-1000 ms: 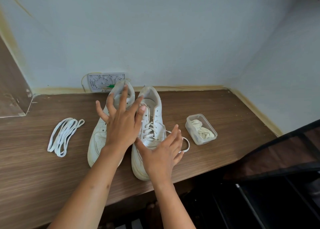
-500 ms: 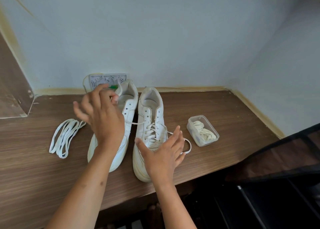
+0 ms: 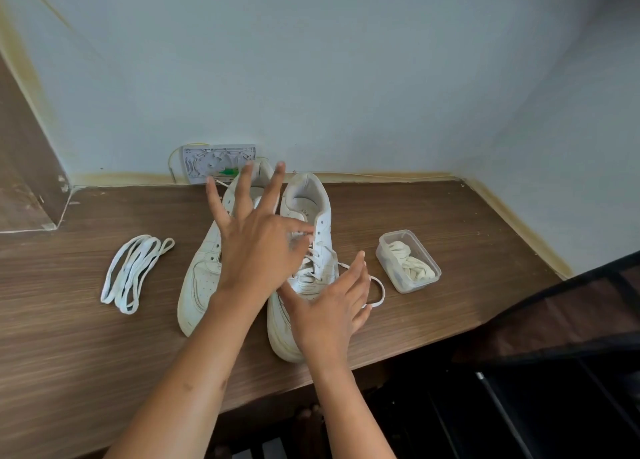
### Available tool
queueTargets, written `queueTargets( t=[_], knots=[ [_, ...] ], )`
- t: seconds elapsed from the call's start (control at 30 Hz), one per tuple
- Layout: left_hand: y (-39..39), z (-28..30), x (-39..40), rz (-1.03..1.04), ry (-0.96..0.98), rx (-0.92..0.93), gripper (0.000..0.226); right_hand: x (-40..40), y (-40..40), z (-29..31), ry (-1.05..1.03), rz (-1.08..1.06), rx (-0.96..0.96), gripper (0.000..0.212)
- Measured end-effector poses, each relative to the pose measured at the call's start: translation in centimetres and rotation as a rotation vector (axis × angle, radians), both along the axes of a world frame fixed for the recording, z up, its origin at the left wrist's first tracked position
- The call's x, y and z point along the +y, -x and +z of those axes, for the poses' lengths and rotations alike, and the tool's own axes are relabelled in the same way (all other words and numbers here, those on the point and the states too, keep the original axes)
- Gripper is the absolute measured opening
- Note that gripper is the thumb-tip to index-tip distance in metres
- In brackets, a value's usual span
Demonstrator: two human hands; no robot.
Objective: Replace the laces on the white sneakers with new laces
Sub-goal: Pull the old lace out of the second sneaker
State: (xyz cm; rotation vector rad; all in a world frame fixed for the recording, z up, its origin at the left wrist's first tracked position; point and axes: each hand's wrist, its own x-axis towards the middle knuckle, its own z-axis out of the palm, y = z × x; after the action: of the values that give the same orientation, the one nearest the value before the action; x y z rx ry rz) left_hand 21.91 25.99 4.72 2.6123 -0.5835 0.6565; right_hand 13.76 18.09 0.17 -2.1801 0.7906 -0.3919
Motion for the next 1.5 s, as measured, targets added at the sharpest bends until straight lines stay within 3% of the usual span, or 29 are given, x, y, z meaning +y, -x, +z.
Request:
queueTargets(
  t=[0.17, 0.33, 0.43, 0.63, 0.8, 0.93, 1.0, 1.07, 1.3, 1.4, 1.5],
  knots=[
    [1.5, 1.1, -1.2, 0.123, -0.251, 0.11, 0.016, 0.2, 0.1, 0.6, -0.019, 0.012, 0.025, 0.135],
    [2.7, 1.0, -2.8, 0.127, -0.386, 0.235, 0.021, 0.0, 0.3, 0.6, 0.023, 0.014, 0.027, 0.109],
    [2.2, 0.9, -2.4, 0.142, -0.37, 0.215, 0.017, 0.2, 0.3, 0.8, -0.012, 0.021, 0.022, 0.121],
    [1.2, 0.7, -1.8, 0.062, -0.225, 0.245, 0.015, -0.1, 0.1, 0.3, -0.01, 0.018, 0.033, 0.128],
    [-0.3, -0.2, -0.5, -0.09, 0.085, 0.358, 0.009, 0.2, 0.1, 0.2, 0.007, 0.003, 0.007, 0.134],
    [-0.7, -0.2, 0.6, -0.207, 0.332, 0.379, 0.017, 0.0, 0.0, 0.1, 0.003, 0.003, 0.007, 0.133],
    [-1.0, 0.0, 1.8, -0.219, 0.455, 0.427, 0.008, 0.0, 0.0, 0.0, -0.004, 0.003, 0.007, 0.133],
    [-1.2, 0.2, 2.8, -0.223, 0.496, 0.468, 0.021, 0.1, 0.0, 0.0, -0.001, 0.004, 0.012, 0.133],
    [-0.9, 0.5, 2.3, -0.139, 0.196, 0.062, 0.031, 0.1, -0.2, 0.1, -0.008, 0.001, -0.005, 0.132],
    [-0.1, 0.5, 1.2, -0.17, -0.008, -0.025, 0.026, 0.1, -0.1, 0.1, -0.007, -0.005, -0.01, 0.132],
    [-0.1, 0.1, 1.0, -0.174, 0.007, -0.05, 0.011, 0.1, -0.1, 0.1, 0.0, -0.003, -0.001, 0.132]
  ],
)
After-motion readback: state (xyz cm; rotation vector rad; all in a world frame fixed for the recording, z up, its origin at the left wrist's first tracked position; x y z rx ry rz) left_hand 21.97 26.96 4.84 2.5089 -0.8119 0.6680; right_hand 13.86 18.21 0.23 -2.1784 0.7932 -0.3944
